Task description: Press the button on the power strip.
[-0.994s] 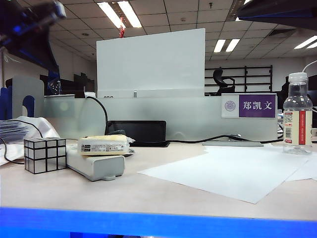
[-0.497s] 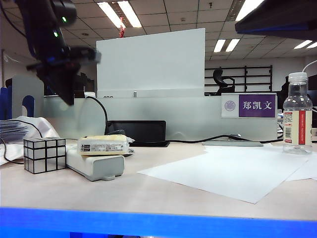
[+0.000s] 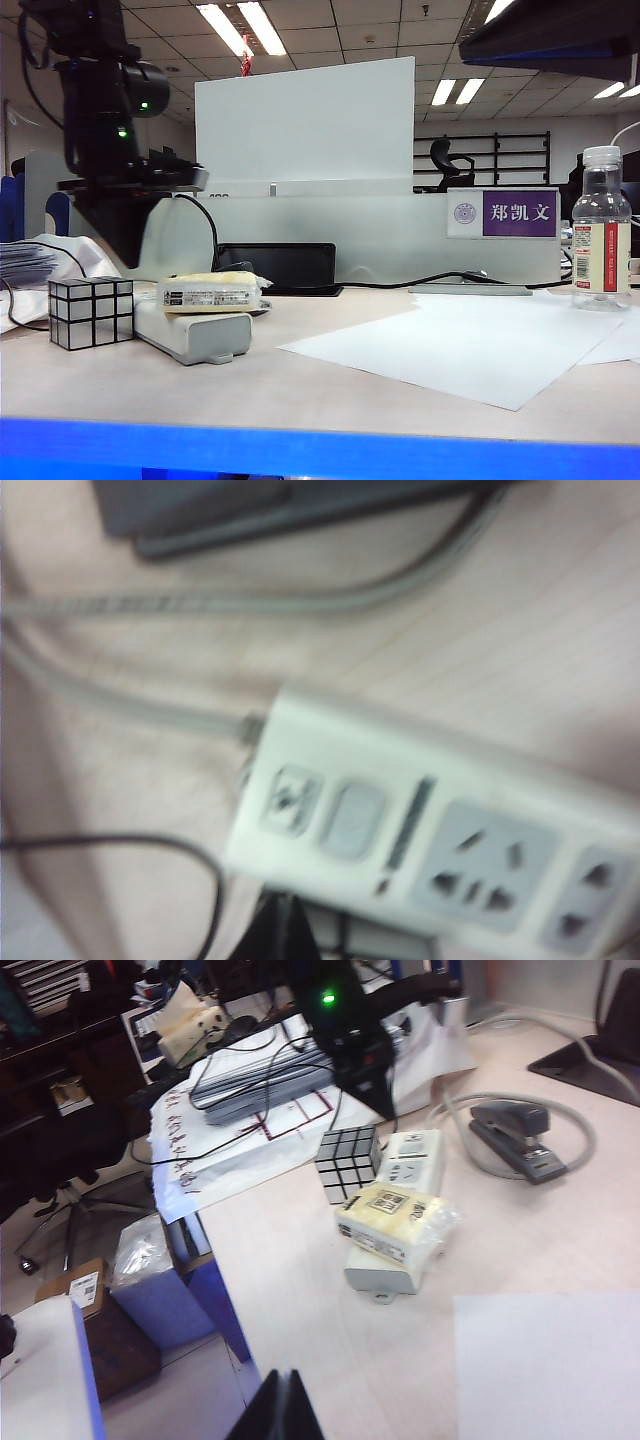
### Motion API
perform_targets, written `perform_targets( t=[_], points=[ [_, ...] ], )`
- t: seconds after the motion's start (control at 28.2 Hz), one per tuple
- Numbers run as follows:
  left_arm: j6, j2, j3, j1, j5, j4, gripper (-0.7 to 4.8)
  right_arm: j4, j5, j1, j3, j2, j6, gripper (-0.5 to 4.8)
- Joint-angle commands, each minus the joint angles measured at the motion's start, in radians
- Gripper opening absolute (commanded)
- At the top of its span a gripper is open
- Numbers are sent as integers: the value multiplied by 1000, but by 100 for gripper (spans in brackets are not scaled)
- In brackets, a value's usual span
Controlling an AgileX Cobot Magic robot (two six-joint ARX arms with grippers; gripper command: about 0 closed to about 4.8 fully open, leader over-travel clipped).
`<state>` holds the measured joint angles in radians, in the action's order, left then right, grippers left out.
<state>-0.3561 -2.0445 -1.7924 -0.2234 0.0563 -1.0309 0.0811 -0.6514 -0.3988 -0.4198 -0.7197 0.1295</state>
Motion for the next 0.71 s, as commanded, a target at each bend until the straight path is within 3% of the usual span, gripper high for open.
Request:
perform_targets(
  t=[0.04,0.71],
  points=[
    [-19,-7,-4,-26,11,30,-5,13,-3,-15,-5,0,-4,3],
    [-48,-32,-5,-55,-37,37,-5,14,3,-20,-5,-2,-12,3]
  ],
)
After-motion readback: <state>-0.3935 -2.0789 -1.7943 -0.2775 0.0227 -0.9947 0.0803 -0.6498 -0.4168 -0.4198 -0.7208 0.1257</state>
